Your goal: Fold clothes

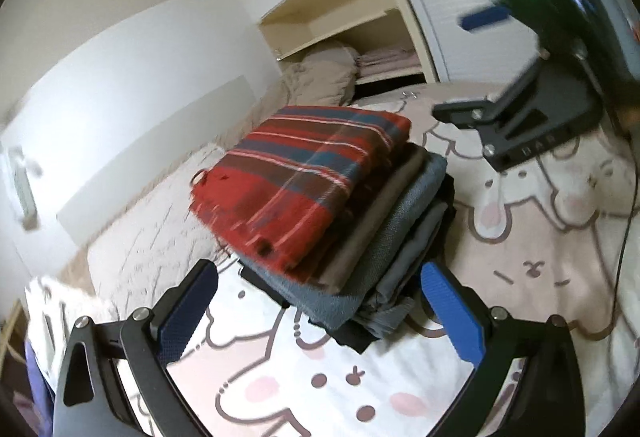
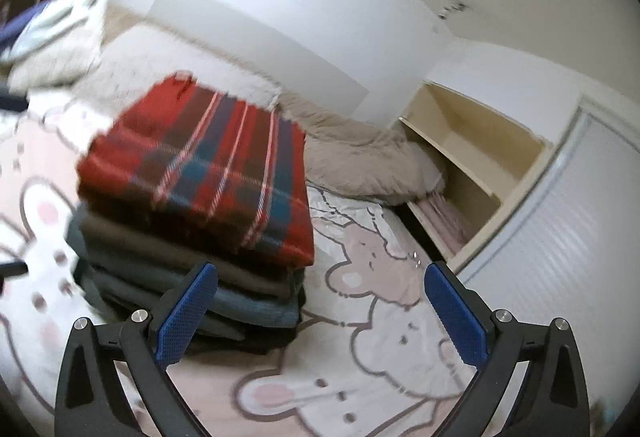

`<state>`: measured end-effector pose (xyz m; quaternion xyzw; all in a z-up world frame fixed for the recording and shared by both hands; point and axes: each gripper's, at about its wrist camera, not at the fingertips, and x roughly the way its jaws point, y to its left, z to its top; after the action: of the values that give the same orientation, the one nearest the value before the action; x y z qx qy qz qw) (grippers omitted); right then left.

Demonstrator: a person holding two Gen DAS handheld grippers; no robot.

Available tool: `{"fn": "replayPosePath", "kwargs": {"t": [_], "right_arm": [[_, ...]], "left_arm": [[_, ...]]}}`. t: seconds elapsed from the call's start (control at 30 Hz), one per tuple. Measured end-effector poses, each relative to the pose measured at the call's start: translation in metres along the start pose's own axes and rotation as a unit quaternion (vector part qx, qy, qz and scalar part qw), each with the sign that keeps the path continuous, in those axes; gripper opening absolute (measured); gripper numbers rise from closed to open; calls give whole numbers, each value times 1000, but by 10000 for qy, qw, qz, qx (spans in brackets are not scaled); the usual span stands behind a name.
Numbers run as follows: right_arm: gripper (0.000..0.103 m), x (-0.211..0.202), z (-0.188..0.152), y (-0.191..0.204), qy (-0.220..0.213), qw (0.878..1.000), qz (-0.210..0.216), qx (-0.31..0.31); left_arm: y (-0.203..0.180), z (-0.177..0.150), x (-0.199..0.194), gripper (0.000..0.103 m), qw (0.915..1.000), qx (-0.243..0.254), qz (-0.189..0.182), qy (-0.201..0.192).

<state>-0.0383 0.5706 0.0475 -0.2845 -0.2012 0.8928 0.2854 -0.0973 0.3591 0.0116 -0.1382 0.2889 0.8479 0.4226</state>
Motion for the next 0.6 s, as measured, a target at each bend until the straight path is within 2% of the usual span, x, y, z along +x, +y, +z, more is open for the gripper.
{"fn": "replayPosePath", "kwargs": {"t": [0.03,0.1,0.17,0.27,0.43,0.6], "right_arm": [[103,-5,9,11,11,9998,27,190],[103,16,19,12,70,9980,141,609],[103,12,2,19,202,9951,288,929],[103,-32,1,47,423,9907,491,1195],[103,-63,-10,58,447,9893,478,1302],[103,-94,-10,68,416,9882,540,1375]], "left_arm": [[3,-2,-6,102,10000,-75,25,-36],[9,-5,-19,102,9997,-208,54,-79],[13,-9,-30,102,9995,-296,44,-63],[18,-16,-53,102,9989,-390,222,-123],[23,-31,-81,102,9972,-676,305,-101],[36,-48,-106,102,9920,-1205,386,-36]]}}
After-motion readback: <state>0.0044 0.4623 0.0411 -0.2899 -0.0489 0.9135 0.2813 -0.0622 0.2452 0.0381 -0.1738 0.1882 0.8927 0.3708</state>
